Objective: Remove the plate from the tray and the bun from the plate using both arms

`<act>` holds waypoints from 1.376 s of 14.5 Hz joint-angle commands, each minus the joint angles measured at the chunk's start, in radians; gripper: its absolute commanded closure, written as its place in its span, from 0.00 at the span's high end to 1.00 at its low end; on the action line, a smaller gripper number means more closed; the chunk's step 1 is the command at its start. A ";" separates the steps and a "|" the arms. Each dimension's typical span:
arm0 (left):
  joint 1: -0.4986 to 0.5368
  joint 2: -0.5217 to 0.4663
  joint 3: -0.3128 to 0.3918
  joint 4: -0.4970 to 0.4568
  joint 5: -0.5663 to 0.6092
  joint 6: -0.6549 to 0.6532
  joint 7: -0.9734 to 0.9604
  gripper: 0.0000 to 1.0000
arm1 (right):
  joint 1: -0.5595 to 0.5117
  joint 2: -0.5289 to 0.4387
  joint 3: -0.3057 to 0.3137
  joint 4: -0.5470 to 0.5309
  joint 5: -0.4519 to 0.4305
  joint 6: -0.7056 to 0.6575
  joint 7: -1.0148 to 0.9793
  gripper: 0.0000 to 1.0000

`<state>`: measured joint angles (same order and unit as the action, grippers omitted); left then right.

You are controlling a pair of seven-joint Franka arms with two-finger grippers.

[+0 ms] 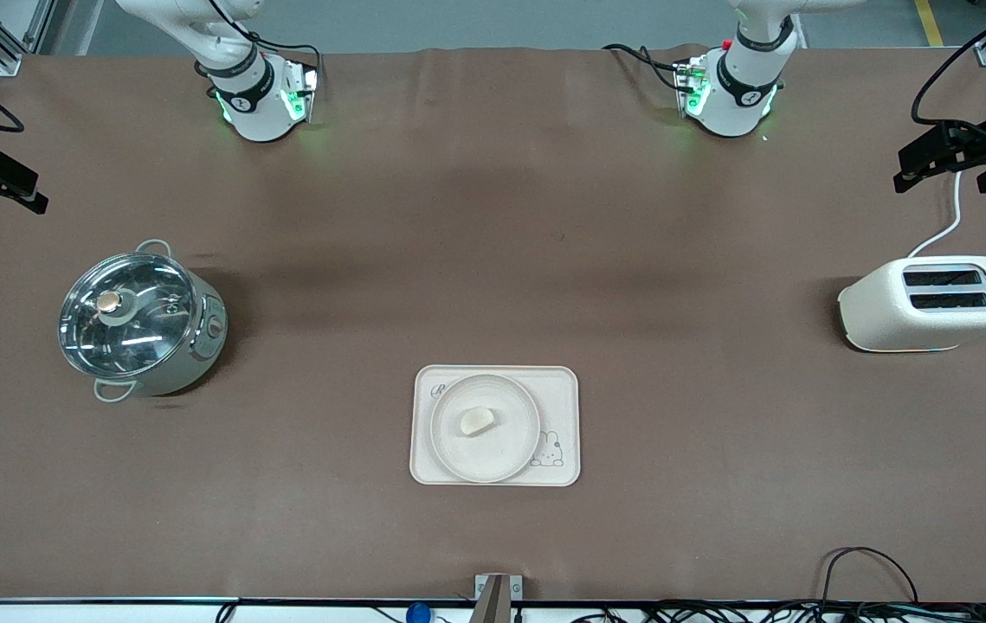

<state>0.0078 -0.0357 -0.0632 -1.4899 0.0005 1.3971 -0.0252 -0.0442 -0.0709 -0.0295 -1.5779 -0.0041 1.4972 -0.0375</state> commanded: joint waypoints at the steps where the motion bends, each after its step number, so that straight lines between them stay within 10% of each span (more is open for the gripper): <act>1: 0.003 -0.004 0.002 0.019 -0.001 -0.020 0.014 1.00 | 0.003 -0.004 0.003 0.007 -0.023 0.005 -0.002 1.00; 20: -0.002 0.137 -0.006 0.020 -0.014 0.043 0.017 1.00 | 0.001 0.011 0.003 0.033 -0.047 -0.044 0.007 1.00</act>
<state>0.0004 0.1065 -0.0722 -1.4802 -0.0001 1.4461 -0.0252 -0.0444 -0.0558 -0.0307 -1.5414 -0.0291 1.4602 -0.0374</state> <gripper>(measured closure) 0.000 0.000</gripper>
